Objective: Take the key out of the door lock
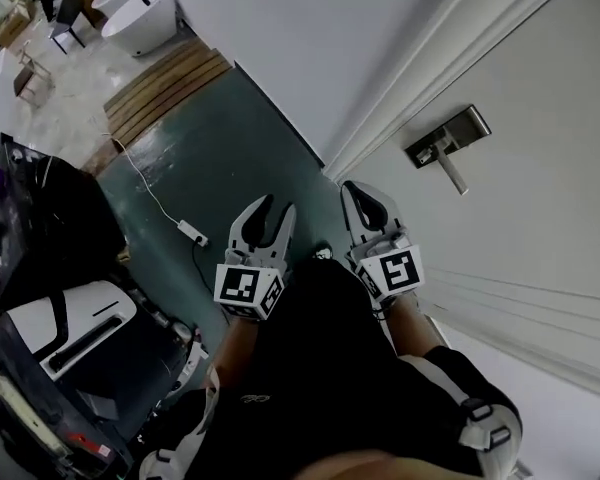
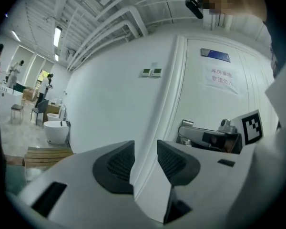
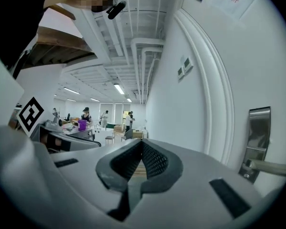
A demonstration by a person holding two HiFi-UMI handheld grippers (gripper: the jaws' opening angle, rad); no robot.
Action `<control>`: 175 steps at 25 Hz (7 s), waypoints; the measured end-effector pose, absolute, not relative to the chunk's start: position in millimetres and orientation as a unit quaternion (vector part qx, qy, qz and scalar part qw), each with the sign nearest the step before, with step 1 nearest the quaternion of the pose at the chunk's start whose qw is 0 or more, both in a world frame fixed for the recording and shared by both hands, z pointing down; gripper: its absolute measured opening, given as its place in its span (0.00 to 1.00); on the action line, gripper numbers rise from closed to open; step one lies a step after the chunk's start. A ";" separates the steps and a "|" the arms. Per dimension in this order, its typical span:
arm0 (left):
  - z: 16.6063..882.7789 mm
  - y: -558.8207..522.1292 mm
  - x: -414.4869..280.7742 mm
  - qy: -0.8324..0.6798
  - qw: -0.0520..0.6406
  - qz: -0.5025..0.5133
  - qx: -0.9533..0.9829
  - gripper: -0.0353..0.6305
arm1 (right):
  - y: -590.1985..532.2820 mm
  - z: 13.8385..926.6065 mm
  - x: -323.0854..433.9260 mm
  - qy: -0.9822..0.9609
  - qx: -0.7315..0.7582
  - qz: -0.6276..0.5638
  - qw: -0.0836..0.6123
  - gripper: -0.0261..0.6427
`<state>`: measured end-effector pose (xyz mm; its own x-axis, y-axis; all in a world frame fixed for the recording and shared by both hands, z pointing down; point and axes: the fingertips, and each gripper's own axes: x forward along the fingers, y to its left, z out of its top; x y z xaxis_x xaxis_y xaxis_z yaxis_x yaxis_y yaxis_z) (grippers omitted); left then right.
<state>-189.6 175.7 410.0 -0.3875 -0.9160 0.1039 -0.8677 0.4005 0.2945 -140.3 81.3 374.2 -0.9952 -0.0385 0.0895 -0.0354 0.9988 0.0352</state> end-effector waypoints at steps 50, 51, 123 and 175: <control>511.3 -171.0 -94.0 -0.485 0.346 -0.098 0.797 0.28 | -155.4 406.5 -27.0 -0.921 0.384 0.018 0.065 0.05; 513.1 -173.5 -93.4 -0.481 0.349 -0.099 0.798 0.28 | -156.5 406.6 -26.5 -0.918 0.390 0.018 0.066 0.05; 540.4 -226.6 -83.1 -0.429 0.551 -0.321 0.639 0.11 | -145.0 410.7 0.8 -0.876 0.473 0.058 0.080 0.05; 533.4 -212.2 -85.7 -0.448 0.536 -0.402 0.592 0.11 | -152.6 408.3 -7.9 -0.883 0.458 0.057 0.082 0.05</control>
<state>-85.7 -212.2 533.4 0.2766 -0.9610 0.0040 -0.0999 -0.0246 0.9947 -7.9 -152.6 408.3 -0.5669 -0.7999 0.1971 -0.8187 0.5737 -0.0264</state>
